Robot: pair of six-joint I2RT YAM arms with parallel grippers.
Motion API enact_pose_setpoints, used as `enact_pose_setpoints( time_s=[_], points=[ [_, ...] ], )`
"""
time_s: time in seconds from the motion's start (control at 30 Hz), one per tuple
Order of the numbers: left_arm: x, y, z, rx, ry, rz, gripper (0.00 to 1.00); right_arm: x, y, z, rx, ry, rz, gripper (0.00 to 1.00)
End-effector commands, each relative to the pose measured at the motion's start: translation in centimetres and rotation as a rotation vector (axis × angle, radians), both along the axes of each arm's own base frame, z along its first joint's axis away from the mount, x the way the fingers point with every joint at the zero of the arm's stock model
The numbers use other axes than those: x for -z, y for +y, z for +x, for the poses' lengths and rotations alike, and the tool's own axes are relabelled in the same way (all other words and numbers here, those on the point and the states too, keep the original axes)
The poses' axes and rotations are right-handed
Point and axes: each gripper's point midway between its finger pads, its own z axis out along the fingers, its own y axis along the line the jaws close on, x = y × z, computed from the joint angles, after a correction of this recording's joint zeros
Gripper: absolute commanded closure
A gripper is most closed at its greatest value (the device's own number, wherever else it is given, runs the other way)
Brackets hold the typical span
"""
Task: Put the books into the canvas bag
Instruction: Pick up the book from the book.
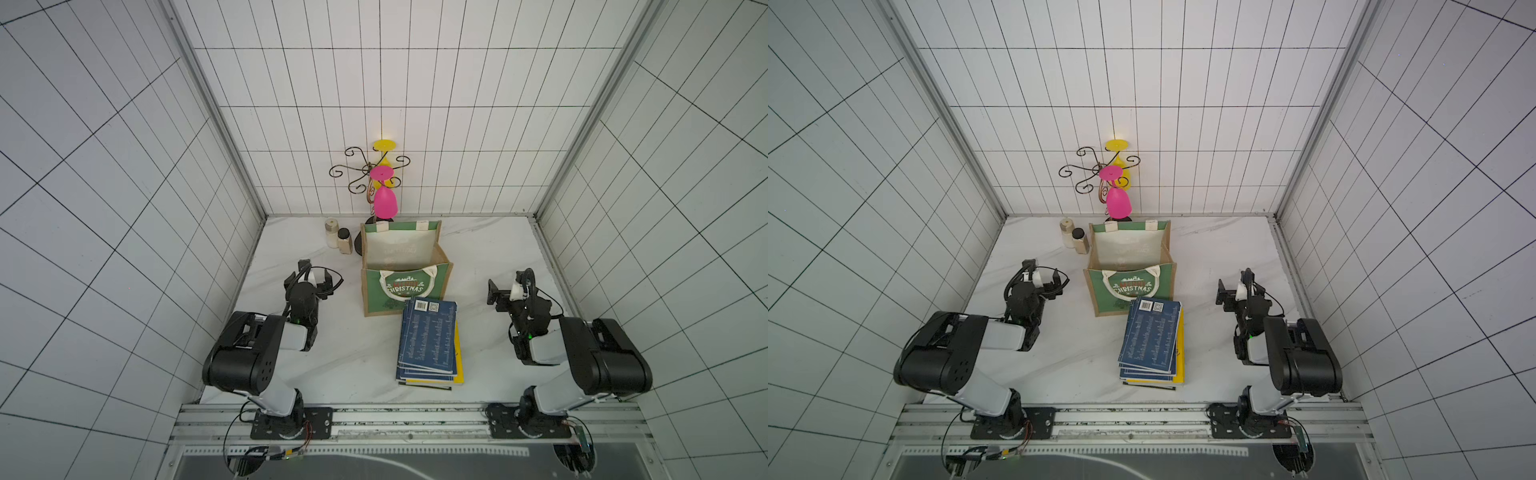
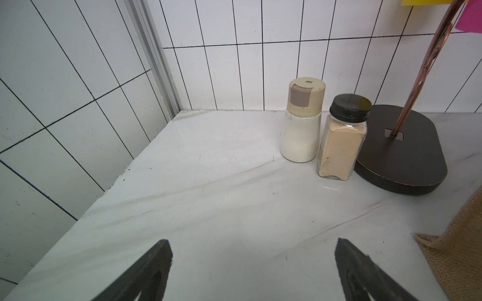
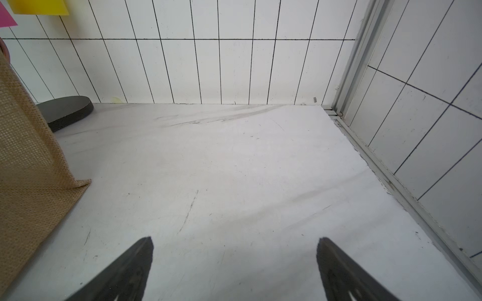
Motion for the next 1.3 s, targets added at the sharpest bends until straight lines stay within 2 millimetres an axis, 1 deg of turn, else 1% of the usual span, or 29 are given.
enact_pose_setpoints(
  time_s=[0.0, 0.6, 0.8, 0.87, 1.0, 1.27],
  points=[
    [-1.5, 0.0, 0.4, 0.001, -0.044, -0.007, 0.03, -2.1, -0.2, 1.5, -0.001, -0.058, -0.01, 0.01],
    [-1.3, 0.0, 0.4, 0.001, -0.039, -0.007, 0.03, -2.1, -0.2, 1.4, 0.016, -0.06, -0.032, 0.02],
    [-1.5, -0.2, 0.2, 0.01, -0.046, 0.001, 0.03, -2.2, -0.2, 1.4, 0.016, -0.062, -0.033, 0.02],
    [-2.0, 0.2, -0.1, -0.009, -0.063, -0.003, 0.03, -2.2, -0.2, 1.4, 0.016, -0.062, -0.032, 0.02],
    [-2.8, 1.8, -1.3, -0.134, -0.102, -0.014, 0.03, -2.2, -0.2, 1.4, 0.016, -0.062, -0.032, 0.02],
    [-4.1, 0.8, -3.8, -0.161, -0.197, 0.046, 0.03, -2.2, -0.2, 1.4, 0.017, -0.063, -0.032, 0.02]
  ],
)
